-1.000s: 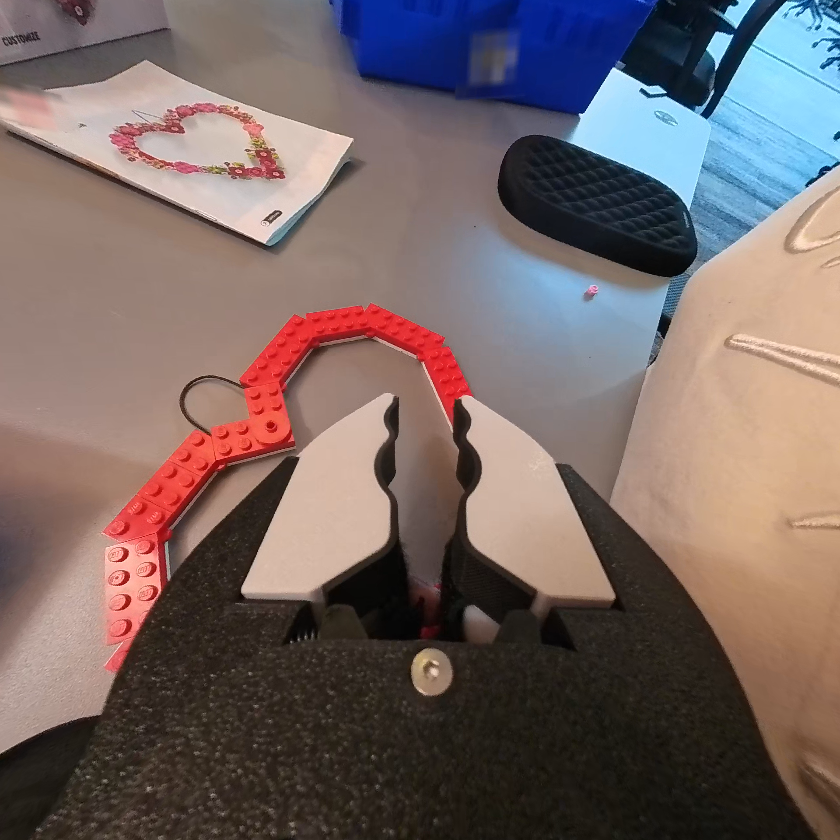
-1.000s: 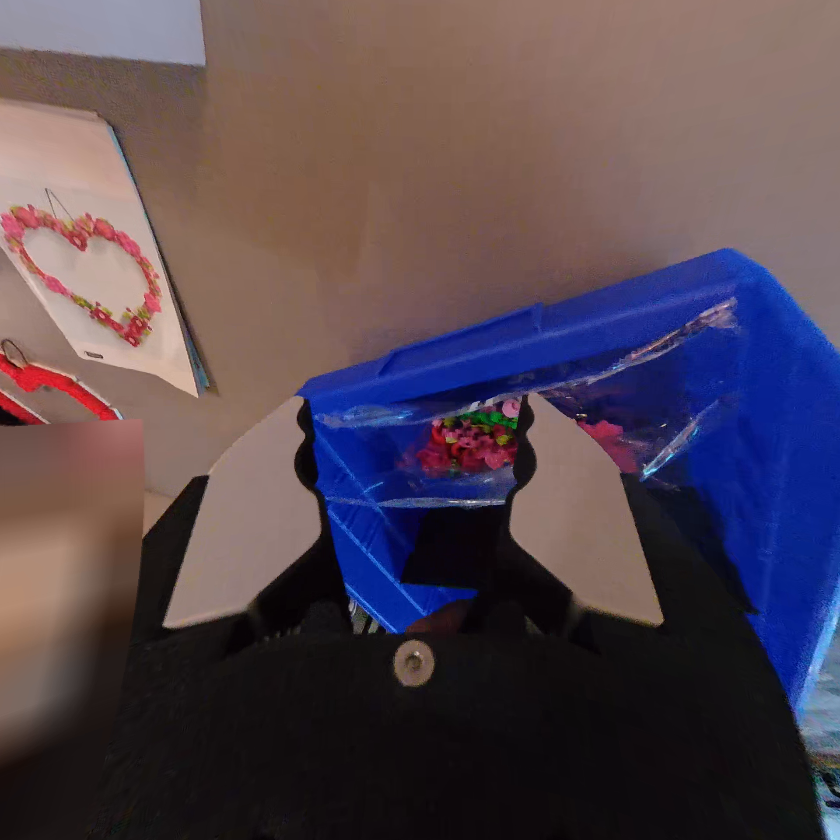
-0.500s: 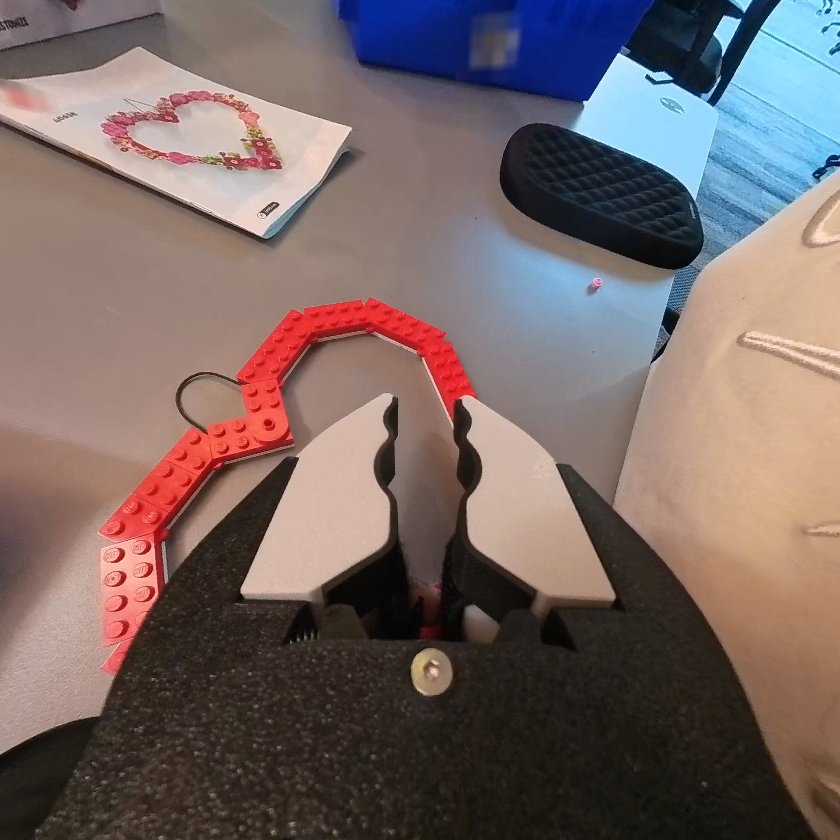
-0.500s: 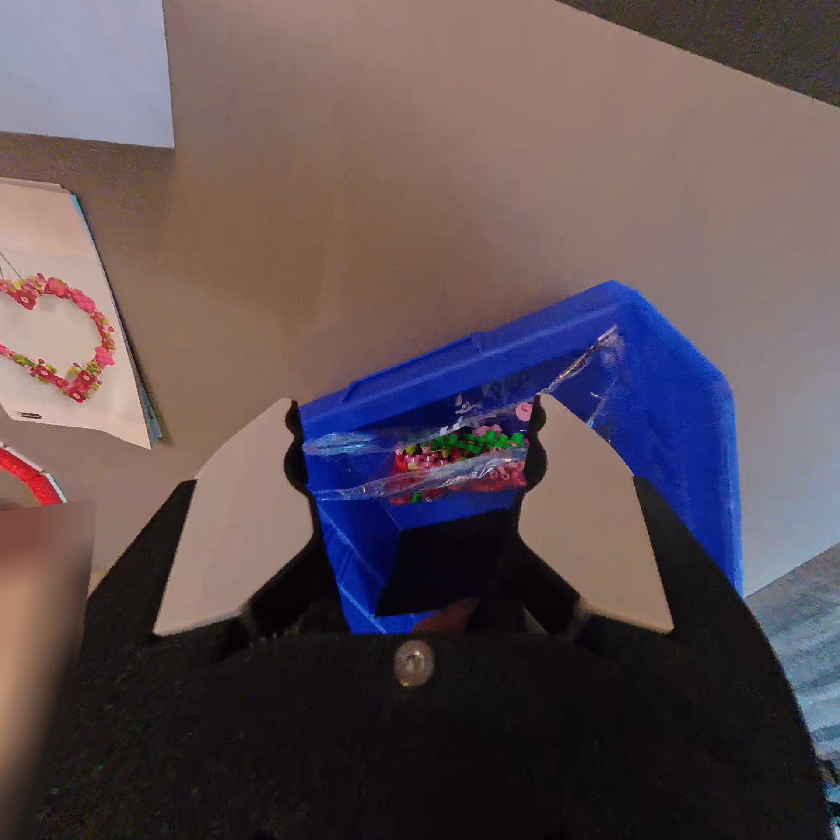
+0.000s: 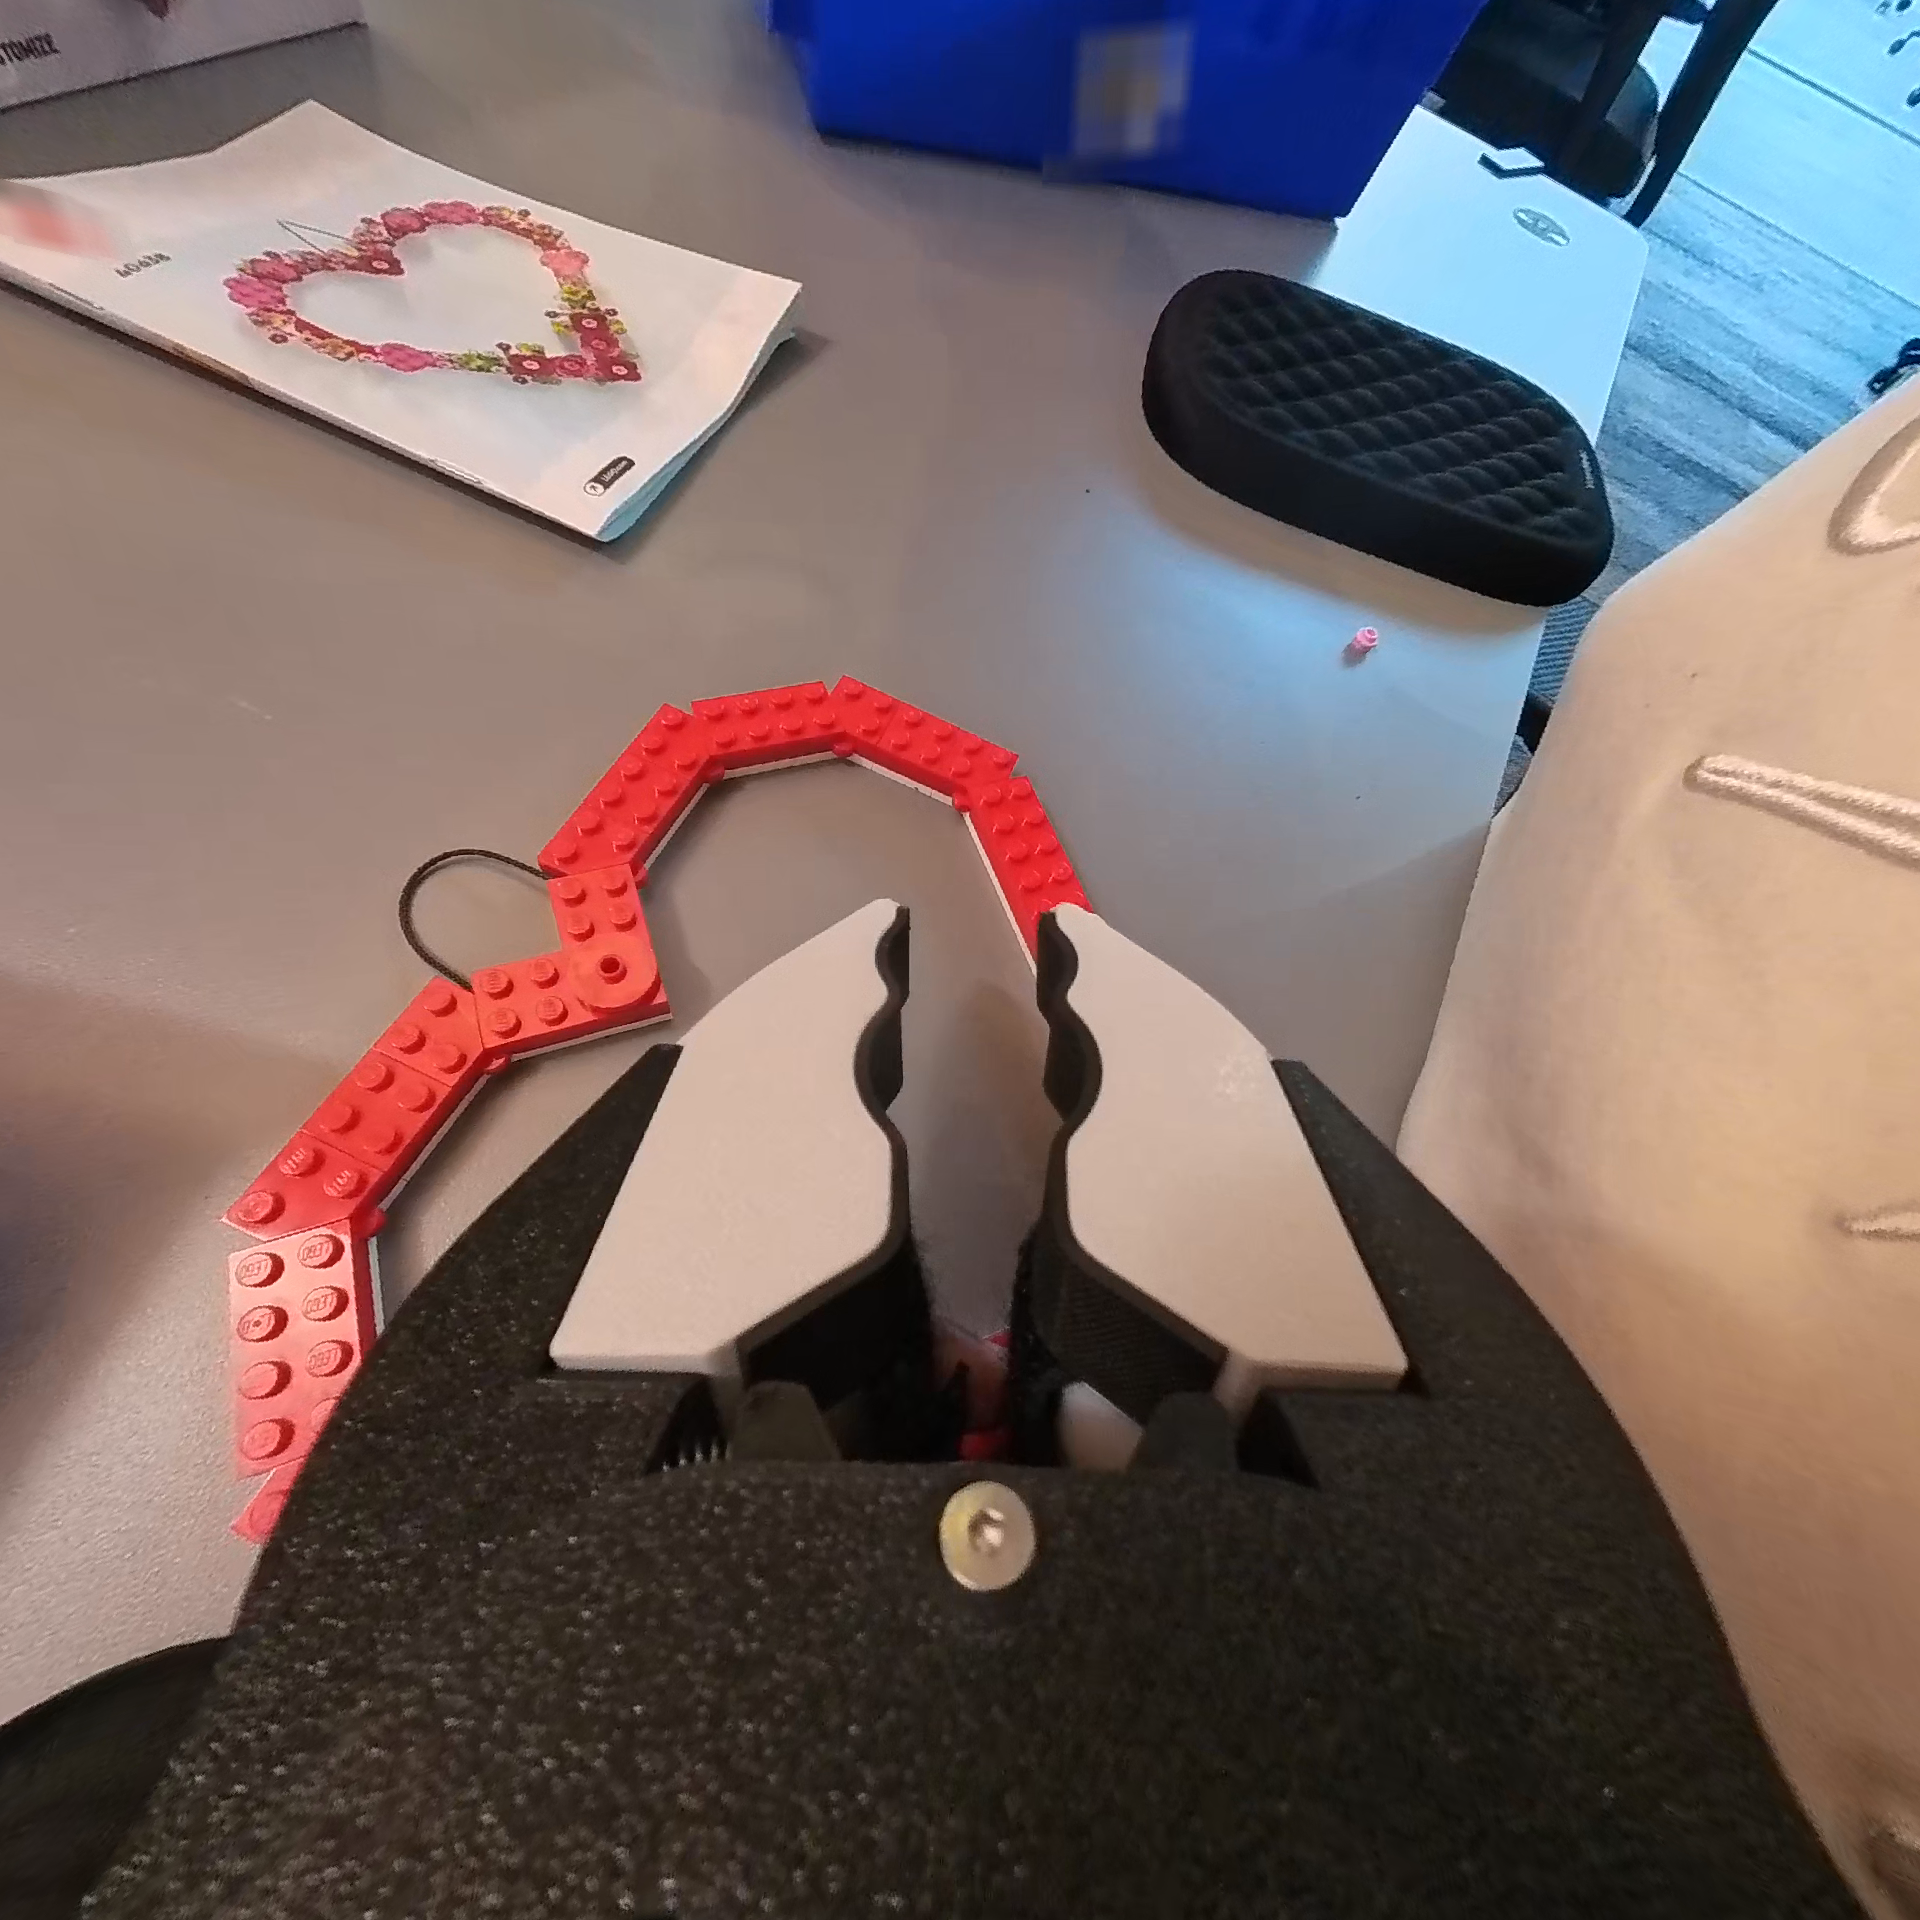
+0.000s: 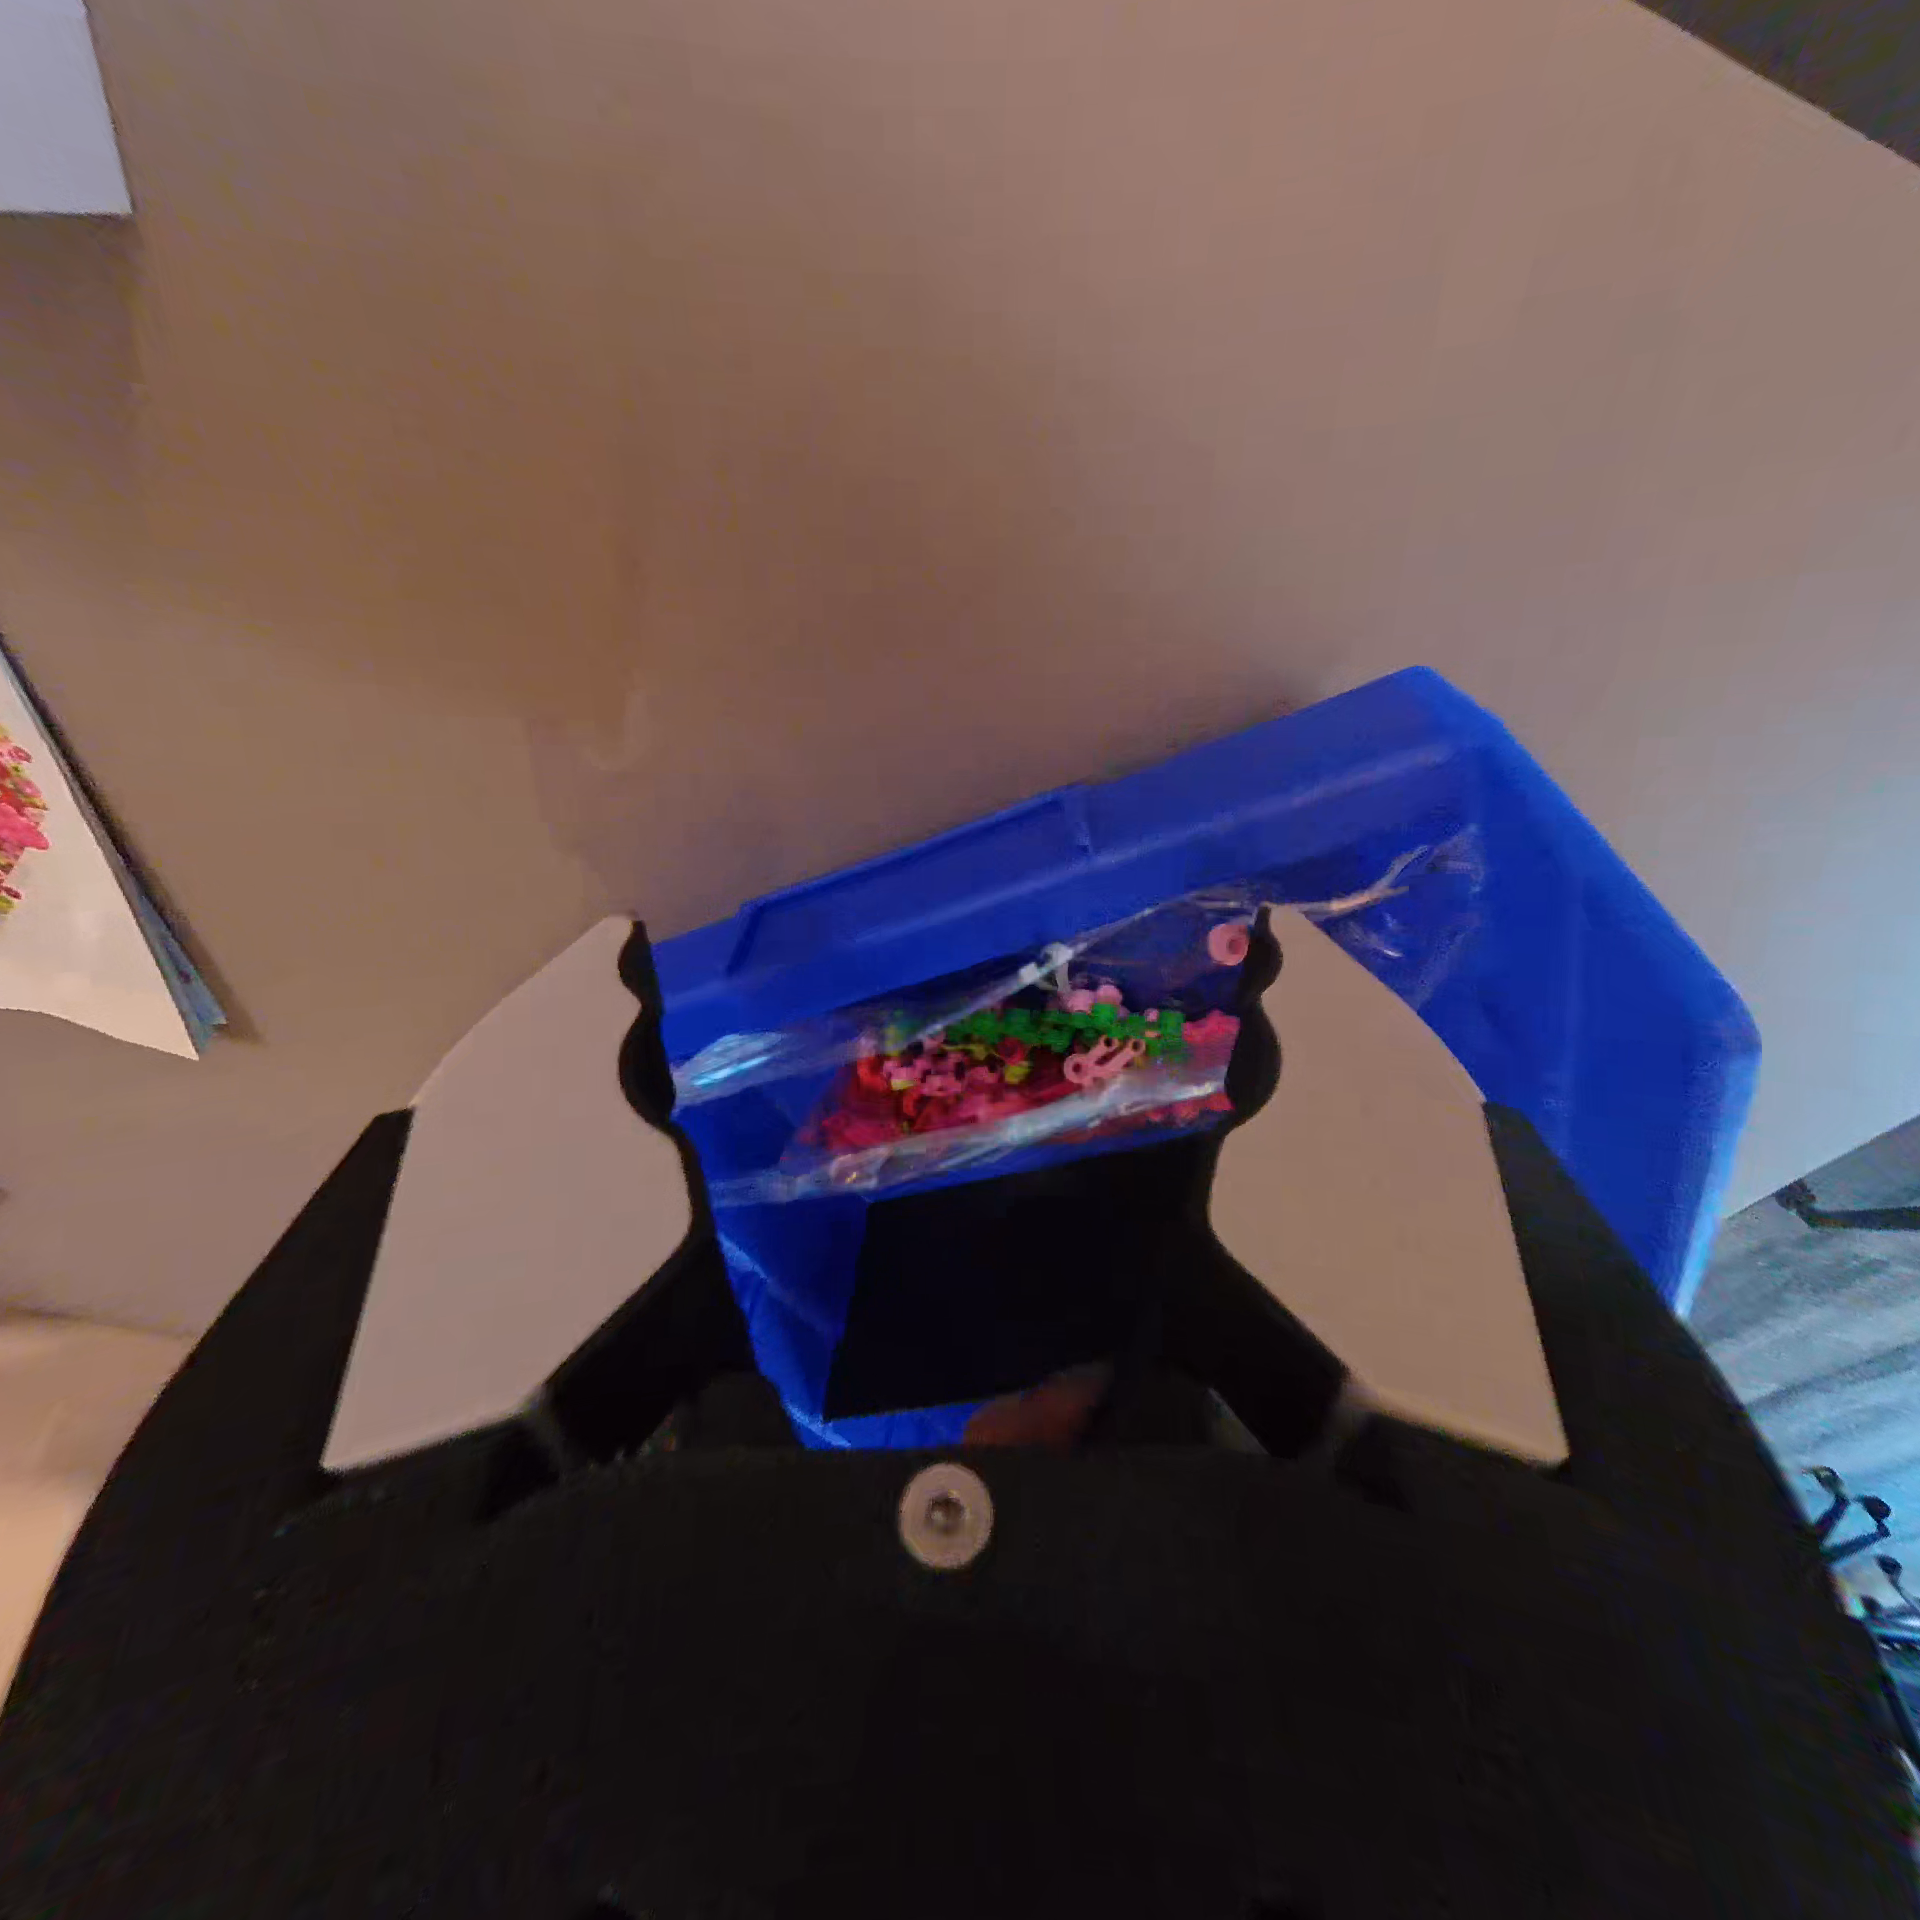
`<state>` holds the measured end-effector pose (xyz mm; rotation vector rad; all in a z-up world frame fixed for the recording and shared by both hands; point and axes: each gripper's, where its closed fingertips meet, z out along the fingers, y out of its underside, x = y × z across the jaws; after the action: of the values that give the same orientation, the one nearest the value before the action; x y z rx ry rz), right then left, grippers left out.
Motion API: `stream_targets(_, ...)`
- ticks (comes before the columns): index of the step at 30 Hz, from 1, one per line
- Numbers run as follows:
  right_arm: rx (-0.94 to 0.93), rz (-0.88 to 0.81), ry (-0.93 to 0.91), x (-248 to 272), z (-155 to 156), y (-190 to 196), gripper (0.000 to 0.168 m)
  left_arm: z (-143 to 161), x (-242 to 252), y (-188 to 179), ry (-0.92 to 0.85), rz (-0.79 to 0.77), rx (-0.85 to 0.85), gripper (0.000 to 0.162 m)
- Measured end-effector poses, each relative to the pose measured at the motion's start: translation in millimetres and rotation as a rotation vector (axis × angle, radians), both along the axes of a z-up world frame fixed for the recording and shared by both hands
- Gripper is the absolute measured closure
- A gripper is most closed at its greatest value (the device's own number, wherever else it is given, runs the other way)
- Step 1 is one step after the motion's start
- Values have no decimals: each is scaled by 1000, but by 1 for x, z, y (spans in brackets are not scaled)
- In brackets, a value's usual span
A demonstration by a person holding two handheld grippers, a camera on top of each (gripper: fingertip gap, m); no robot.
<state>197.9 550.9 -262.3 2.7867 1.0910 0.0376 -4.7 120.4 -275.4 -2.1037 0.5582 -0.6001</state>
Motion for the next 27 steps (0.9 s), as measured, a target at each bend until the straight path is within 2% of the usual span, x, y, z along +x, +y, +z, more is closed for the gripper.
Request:
stream_targets(13, 75, 23, -41, 3, 2, 9, 56, 0, 0, 0, -1, -2, 0, 139)
stream_targets(15, 59, 36, -27, 1, 6, 5, 61, 0, 0, 0, -1, -2, 2, 139)
stream_targets(16, 21, 68, -35, 3, 9, -1, 69, 0, 0, 0, -1, -2, 3, 139)
stream_targets(18, -17, 129, -87, 10, 13, -6, 67, 0, 0, 0, -1, -1, 4, 139)
stream_targets(23, -190, 180, -105, 15, 28, -33, 83, 1, -1, 0, -3, 1, 5, 139)
stream_targets(26, -169, 217, -111, 15, 37, -31, 83, 1, -1, 0, -4, 2, 6, 139)
stream_targets(27, -140, 243, -93, 12, 40, -28, 90, 1, -1, 0, -5, 1, 6, 139)
